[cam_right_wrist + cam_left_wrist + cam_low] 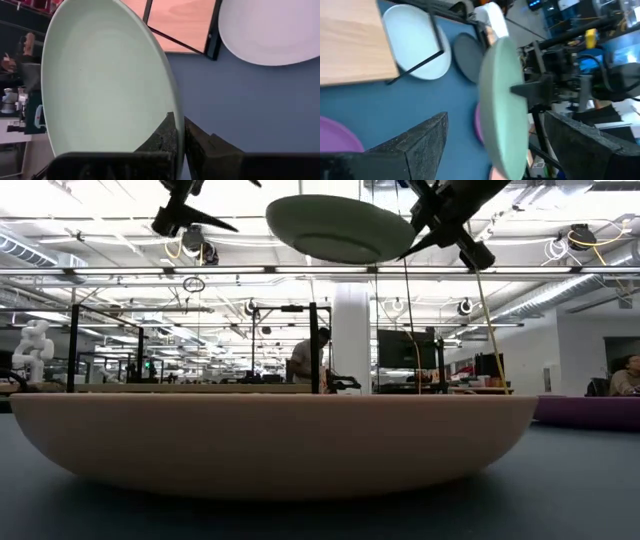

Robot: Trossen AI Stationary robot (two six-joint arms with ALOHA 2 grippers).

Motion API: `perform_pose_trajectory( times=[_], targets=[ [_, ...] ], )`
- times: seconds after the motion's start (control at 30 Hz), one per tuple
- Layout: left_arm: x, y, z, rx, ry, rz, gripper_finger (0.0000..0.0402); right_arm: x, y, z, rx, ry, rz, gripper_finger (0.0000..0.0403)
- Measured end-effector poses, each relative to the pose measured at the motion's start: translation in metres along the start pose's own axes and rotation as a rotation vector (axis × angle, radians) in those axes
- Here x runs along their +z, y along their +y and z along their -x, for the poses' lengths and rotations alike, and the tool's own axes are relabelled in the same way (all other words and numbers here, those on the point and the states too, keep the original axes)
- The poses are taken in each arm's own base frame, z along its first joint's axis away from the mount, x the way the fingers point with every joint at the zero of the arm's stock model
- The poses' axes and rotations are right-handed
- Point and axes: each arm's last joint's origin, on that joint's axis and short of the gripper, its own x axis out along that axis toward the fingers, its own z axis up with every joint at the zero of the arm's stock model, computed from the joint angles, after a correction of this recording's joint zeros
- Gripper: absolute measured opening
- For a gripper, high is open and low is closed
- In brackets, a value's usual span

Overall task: Place and stack plates onto a shelf
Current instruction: Put the light green plate on the shelf

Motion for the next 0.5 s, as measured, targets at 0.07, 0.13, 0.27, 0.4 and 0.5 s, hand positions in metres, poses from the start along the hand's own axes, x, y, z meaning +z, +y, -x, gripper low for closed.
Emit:
perform_pose_trajectory(
  times=[0.07, 0.13, 0.27, 0.4, 0.5],
  targets=[
    [-0.002, -0.001, -0.009, 0.000, -0.004, -0.018, 0.0333, -0.001, 0.000, -0.004, -0.011, 0.003, 0.005, 0.0002],
    [-0.006, 0.000, -0.021, 0.014, 0.007, -0.038, 0.0333, -0.002, 0.000, -0.009, -0.013, 0.018, 0.008, 0.0002],
    [-0.011, 0.002, -0.038, 0.022, 0.019, -0.059, 0.0332, -0.005, 0.000, -0.015, -0.012, 0.061, 0.013, 0.0002],
    [-0.016, 0.005, -0.049, 0.051, 0.023, -0.071, 0.0318, -0.005, 0.000, -0.015, -0.010, 0.058, 0.020, 0.0002],
    [-0.017, 0.006, -0.055, 0.055, 0.025, -0.075, 0.0293, -0.005, 0.000, -0.015, -0.010, 0.057, 0.036, 0.0002]
  ],
)
